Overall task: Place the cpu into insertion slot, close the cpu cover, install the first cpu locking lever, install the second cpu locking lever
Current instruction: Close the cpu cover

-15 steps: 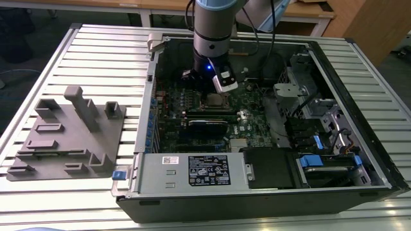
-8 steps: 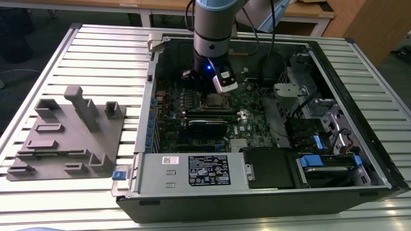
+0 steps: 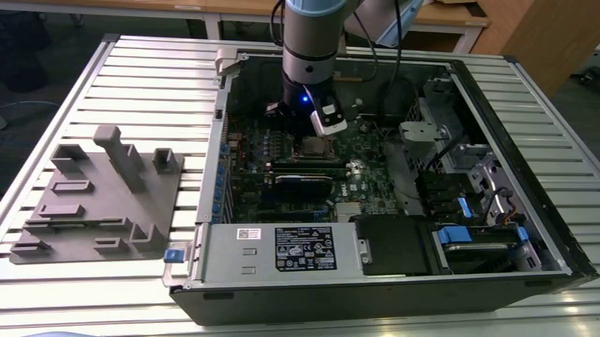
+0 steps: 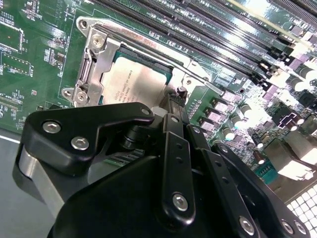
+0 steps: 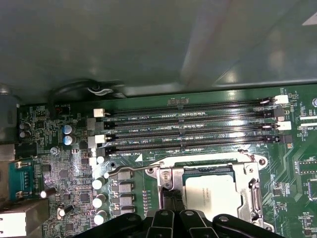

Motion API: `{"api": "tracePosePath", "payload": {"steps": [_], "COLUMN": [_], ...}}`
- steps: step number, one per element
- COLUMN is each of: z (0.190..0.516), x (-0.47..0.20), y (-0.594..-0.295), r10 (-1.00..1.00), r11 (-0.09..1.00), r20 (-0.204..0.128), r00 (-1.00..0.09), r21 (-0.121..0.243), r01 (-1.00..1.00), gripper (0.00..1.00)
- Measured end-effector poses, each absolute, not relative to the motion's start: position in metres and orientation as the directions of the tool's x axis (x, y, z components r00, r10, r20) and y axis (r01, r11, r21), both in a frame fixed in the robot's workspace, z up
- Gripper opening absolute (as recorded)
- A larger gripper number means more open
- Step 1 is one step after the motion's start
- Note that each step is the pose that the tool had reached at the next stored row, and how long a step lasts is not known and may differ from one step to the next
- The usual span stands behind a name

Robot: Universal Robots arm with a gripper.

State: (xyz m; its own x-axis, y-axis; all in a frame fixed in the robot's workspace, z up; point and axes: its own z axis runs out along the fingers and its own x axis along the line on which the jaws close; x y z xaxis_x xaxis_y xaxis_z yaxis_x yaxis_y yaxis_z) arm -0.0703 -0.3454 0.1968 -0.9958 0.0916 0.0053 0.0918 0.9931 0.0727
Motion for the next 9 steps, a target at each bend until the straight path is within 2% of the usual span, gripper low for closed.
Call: {"api": "tracePosePath", "payload": {"steps": [9], "z": [0.2003], "x": [-0.0702], "y": [-0.3452], "r10": [0.092], "r11": [0.993], "r20": [0.005], "r00": [-0.996], "r21": [0.074], "r01": [0.092], "gripper": [0.11]}}
